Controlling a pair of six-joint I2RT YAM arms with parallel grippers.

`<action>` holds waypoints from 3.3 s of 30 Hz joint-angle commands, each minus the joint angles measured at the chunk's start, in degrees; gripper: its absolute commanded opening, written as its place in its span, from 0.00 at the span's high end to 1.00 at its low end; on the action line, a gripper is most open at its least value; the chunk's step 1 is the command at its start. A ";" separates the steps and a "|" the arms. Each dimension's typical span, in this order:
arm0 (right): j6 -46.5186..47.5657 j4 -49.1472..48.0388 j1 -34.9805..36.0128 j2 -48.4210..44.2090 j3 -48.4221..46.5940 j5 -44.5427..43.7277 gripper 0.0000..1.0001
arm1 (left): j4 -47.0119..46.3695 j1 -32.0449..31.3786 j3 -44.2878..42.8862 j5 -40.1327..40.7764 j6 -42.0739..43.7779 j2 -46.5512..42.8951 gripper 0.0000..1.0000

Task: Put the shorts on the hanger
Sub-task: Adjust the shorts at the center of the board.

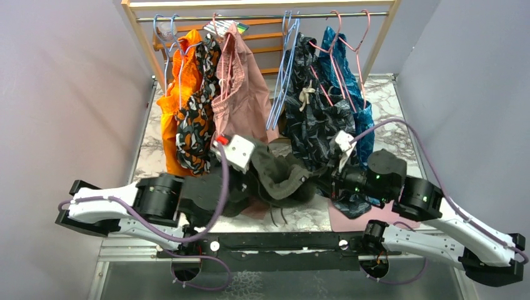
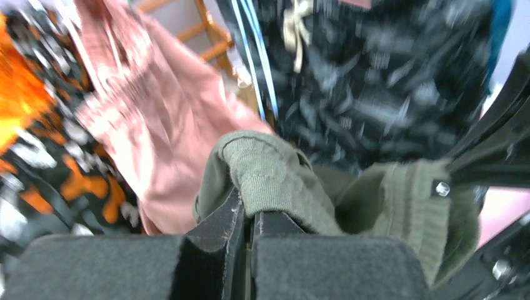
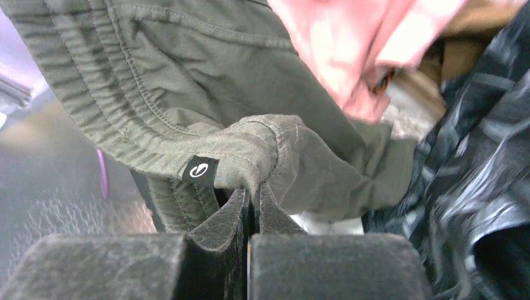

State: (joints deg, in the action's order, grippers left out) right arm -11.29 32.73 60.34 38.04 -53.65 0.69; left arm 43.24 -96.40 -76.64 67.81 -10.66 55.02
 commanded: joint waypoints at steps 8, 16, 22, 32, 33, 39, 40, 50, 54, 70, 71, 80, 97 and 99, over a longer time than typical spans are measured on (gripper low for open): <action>9.95 -4.86 0.29 -2.30 -21.23 14.66 0.99 | -9.76 -0.13 -17.07 -16.18 17.80 -0.07 1.00; 9.54 1.74 0.28 -6.16 -12.28 17.40 0.99 | -10.80 -0.15 -3.95 -24.27 12.07 -10.38 1.00; 14.40 1.67 0.30 -0.14 -31.63 23.39 0.99 | -13.10 -0.15 -20.92 -34.39 18.09 -6.23 1.00; 12.49 -0.70 0.26 -3.09 -17.83 16.60 0.99 | -16.02 -0.13 -4.00 -31.68 16.46 -10.33 1.00; 12.13 -0.13 0.29 -3.59 -15.49 15.80 0.99 | -16.00 -0.15 -1.92 -32.09 15.22 -11.49 1.00; 15.56 2.48 0.29 1.13 -31.57 18.02 0.99 | -17.15 -0.11 -17.77 -38.89 19.36 -7.06 1.00; 15.56 0.43 0.31 2.28 -35.90 20.51 0.99 | -17.35 -0.10 -23.05 -41.53 20.98 -4.78 1.00; 12.46 -5.93 0.31 -2.27 -28.58 22.77 0.99 | -20.12 -0.11 -15.01 -43.26 22.96 -5.76 1.00; 13.50 -1.90 0.28 -2.45 -31.56 21.40 0.99 | -20.16 -0.11 -14.76 -43.83 21.57 -8.46 1.00; 7.24 -8.71 0.31 -3.07 -10.73 7.16 0.99 | -23.87 -0.15 0.07 -35.27 18.11 -12.87 1.00; 6.22 -8.95 0.31 -3.48 -8.85 4.78 0.99 | -23.68 -0.12 2.16 -33.84 17.07 -13.63 1.00; 3.53 -6.37 0.30 -3.79 -2.05 -5.46 0.99 | -18.89 -0.15 12.82 -27.19 7.04 -14.24 1.00; -8.55 1.73 0.31 3.42 1.20 -15.31 0.99 | -9.73 9.51 21.61 -27.35 -12.55 -1.81 1.00; -9.27 2.26 0.31 4.51 1.29 -15.69 0.99 | -9.79 14.87 22.17 -32.11 -13.92 0.46 1.00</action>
State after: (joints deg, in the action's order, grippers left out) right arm -17.39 33.85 60.38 41.06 -52.82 -12.36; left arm 32.77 -89.58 -55.40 43.57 -19.14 53.06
